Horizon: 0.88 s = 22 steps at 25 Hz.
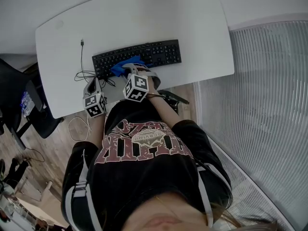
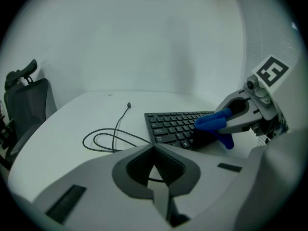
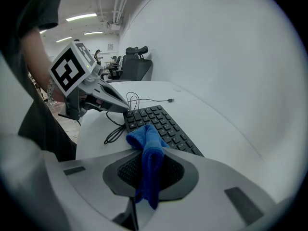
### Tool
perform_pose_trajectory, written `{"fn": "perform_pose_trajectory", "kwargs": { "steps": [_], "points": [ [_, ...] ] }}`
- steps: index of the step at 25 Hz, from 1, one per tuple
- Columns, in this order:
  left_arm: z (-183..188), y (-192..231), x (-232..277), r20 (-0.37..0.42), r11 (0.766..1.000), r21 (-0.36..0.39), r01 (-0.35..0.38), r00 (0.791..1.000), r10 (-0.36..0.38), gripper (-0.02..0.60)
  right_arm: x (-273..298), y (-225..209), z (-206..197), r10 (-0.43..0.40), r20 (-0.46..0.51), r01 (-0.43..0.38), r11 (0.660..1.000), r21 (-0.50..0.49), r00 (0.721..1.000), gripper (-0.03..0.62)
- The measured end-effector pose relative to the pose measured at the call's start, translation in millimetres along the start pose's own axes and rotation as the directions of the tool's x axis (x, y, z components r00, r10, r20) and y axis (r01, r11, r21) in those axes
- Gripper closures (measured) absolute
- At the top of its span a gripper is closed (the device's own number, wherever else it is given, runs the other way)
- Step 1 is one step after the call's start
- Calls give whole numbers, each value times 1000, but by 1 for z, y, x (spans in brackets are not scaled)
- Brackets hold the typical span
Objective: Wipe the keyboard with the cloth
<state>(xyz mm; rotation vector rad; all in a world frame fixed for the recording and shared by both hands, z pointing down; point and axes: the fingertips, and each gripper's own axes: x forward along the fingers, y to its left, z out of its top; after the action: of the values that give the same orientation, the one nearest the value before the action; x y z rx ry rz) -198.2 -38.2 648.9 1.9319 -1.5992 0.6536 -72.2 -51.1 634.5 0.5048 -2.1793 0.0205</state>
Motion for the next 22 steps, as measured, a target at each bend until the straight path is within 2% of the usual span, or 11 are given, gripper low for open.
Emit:
{"fn": "perform_pose_trajectory", "kwargs": {
  "steps": [9,22],
  "points": [
    [0,1,0,7,999,-26,-36,999,36,552,-11,-10,-17,-30,-14,30,999,40,999,530],
    [2,0,-2,4,998,-20,-65,998,65,552,-30,-27,-41,-69,-44,73,993,93,997,530]
  ]
}}
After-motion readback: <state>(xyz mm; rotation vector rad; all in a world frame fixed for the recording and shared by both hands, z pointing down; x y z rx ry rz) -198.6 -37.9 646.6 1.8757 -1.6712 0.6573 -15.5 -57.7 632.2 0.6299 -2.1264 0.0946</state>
